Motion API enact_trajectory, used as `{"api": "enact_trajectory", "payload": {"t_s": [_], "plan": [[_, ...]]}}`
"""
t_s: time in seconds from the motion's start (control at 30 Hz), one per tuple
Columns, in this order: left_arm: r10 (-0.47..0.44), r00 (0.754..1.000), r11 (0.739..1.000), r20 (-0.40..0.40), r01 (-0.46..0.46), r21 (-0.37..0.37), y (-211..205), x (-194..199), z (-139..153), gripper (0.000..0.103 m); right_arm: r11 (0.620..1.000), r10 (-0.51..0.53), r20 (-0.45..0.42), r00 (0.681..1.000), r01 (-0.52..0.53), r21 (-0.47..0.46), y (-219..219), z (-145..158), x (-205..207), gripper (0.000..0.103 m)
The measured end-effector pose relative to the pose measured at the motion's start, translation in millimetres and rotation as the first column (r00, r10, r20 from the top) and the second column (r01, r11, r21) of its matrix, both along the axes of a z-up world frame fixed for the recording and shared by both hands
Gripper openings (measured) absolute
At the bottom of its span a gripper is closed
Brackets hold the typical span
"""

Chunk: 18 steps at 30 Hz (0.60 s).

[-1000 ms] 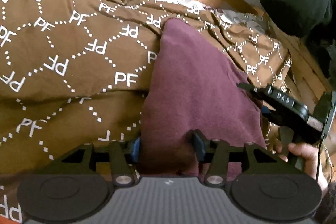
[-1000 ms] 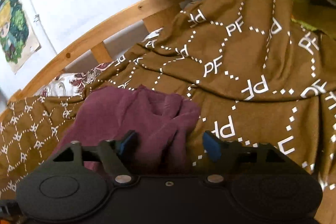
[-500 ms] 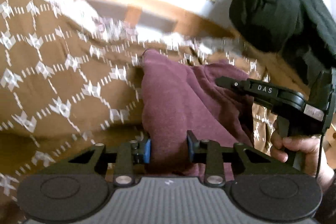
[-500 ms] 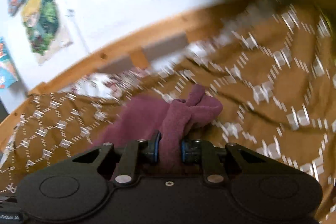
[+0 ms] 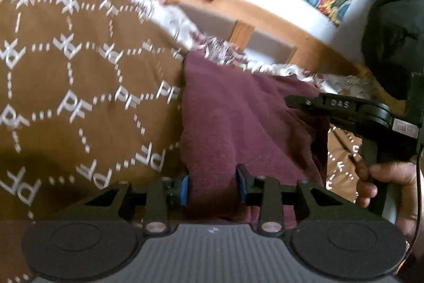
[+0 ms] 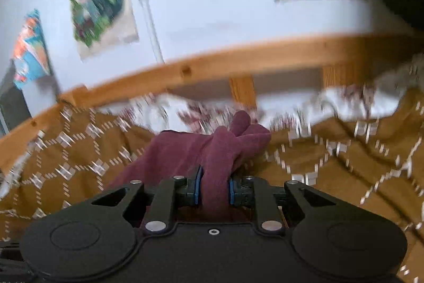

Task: Fold small clothes

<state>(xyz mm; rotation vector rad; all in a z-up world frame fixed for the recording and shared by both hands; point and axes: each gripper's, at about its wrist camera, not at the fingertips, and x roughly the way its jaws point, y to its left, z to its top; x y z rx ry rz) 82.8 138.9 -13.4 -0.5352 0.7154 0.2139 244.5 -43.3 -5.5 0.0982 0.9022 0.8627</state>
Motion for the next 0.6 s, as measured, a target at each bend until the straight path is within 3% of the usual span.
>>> {"api": "enact_trajectory", "payload": {"t_s": [0.07,0.1,0.2,0.37,0.53,0.6], "plan": [[-0.002,1.000,1.000,-0.003,0.002,-0.003,1.1,-1.7,-4.5,0.042,0.998,-0.043,-0.052,0.998,0.040,-0.045,-1.8,-15.4,2.7,0.033],[-0.003,1.000,1.000,-0.004,0.003,-0.005,1.1,-2.1,-4.9,0.043,0.997,-0.069,-0.065,0.995,0.066,-0.046,-8.5,-19.6,2.3,0.036],[-0.003,1.000,1.000,-0.015,0.003,-0.020,2.0,-1.8,-4.7,0.048,0.991,-0.131,-0.084,0.988,0.128,-0.034,-33.5,-20.7,-4.9,0.057],[-0.004,1.000,1.000,-0.027,0.004,-0.010,-2.0,-1.6,-5.6,0.051,0.986,-0.165,-0.079,0.983,0.167,0.019,-66.2,-6.5,-34.9,0.064],[-0.015,0.999,1.000,-0.045,0.016,0.027,-8.5,1.1,-4.7,0.052,0.987,-0.153,-0.188,0.970,0.159,0.016,-60.0,-21.9,-44.8,0.061],[-0.017,0.999,1.000,-0.049,0.018,0.023,-9.0,1.3,-3.7,0.052,0.987,-0.151,-0.202,0.968,0.159,0.025,-58.8,-24.7,-47.8,0.035]]}}
